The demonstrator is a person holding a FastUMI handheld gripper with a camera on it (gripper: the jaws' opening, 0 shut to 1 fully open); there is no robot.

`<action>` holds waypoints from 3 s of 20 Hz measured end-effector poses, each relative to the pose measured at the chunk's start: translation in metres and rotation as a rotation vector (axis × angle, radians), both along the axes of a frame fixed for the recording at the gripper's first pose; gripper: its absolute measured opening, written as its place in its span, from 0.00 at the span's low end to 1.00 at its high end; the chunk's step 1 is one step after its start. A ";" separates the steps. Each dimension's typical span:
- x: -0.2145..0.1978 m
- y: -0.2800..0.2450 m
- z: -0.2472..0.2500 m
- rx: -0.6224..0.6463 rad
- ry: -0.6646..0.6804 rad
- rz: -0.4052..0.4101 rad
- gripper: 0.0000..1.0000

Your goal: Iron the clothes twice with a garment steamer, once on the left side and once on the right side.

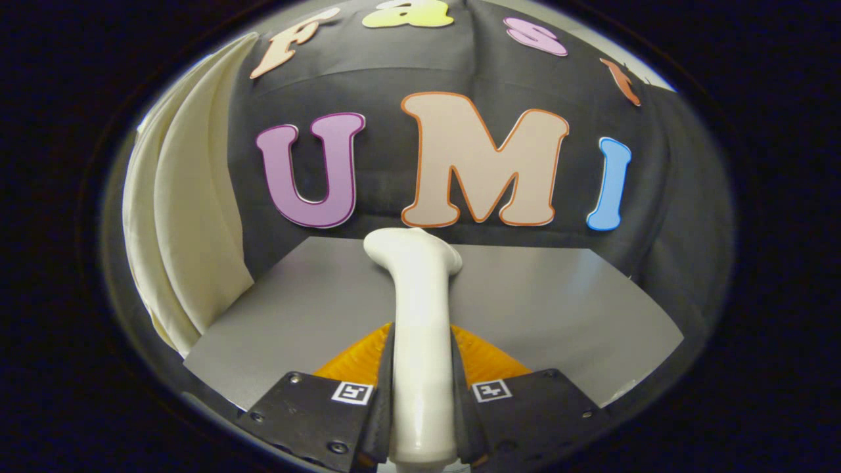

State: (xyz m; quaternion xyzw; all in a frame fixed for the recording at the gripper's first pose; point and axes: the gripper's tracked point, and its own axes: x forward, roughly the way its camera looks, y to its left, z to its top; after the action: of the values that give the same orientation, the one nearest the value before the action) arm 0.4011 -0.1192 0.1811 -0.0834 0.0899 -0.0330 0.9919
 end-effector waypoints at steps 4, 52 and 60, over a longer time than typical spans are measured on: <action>-0.002 0.001 -0.001 0.047 0.005 0.017 0.37; -0.189 0.437 0.041 0.087 -0.343 0.210 0.33; -0.144 0.461 0.032 0.155 -0.297 0.061 0.33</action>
State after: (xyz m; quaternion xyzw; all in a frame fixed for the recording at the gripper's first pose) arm 0.2568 0.3420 0.2134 -0.0038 -0.0578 -0.0078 0.9983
